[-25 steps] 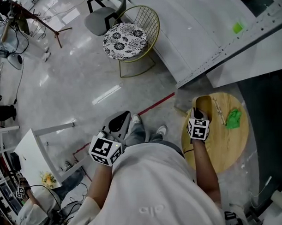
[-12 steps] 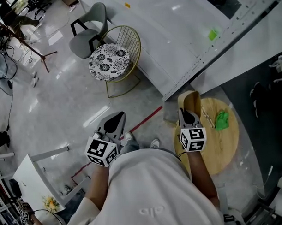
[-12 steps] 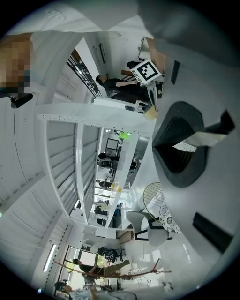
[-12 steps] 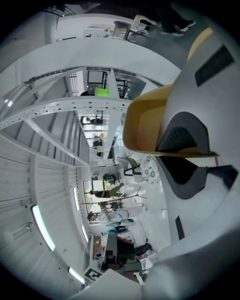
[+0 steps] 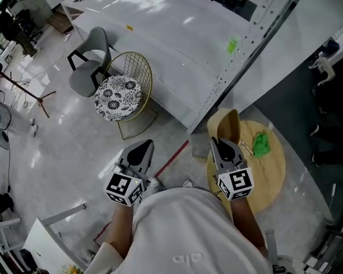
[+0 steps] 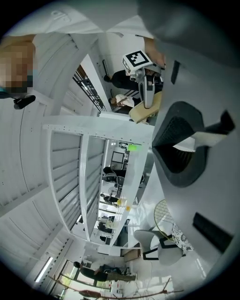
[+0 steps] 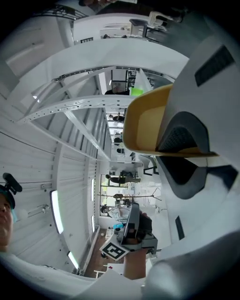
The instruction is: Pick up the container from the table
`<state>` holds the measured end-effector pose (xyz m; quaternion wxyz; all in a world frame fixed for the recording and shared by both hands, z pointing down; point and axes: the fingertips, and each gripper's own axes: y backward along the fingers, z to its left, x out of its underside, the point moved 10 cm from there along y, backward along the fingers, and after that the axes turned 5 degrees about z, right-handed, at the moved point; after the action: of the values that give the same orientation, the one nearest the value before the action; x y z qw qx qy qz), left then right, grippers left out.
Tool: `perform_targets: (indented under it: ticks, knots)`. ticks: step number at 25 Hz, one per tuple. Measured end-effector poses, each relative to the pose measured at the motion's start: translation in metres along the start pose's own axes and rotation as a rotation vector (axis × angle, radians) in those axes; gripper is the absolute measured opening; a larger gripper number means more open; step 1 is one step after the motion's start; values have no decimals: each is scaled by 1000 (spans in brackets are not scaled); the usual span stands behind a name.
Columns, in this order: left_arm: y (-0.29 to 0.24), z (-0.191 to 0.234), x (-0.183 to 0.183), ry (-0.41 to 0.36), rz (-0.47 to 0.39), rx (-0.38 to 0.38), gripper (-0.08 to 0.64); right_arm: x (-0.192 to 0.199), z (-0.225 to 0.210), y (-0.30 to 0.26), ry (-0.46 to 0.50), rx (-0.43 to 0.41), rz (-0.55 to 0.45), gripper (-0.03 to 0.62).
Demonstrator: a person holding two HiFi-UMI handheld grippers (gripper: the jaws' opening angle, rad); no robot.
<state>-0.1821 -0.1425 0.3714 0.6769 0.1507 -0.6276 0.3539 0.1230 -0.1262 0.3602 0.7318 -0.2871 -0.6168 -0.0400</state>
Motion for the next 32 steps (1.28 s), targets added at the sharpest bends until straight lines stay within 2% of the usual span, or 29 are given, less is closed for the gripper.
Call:
perform_targets:
  ticks: [6,12,19,32]
  knots:
    - [-18,-3,-5,-19,-25,75,15,-6,1,20,10,16,-84,32]
    - [-29,-7,-12,-34,-38,134,15,-13,6,38,76,30,-143,32]
    - [-37,-15,-11,-69,-25,185,15,-7,13,51,119,43,-151,32]
    - [-35,-19,-6,-66,-6,205,15,6,14,57,70,61,-121,32]
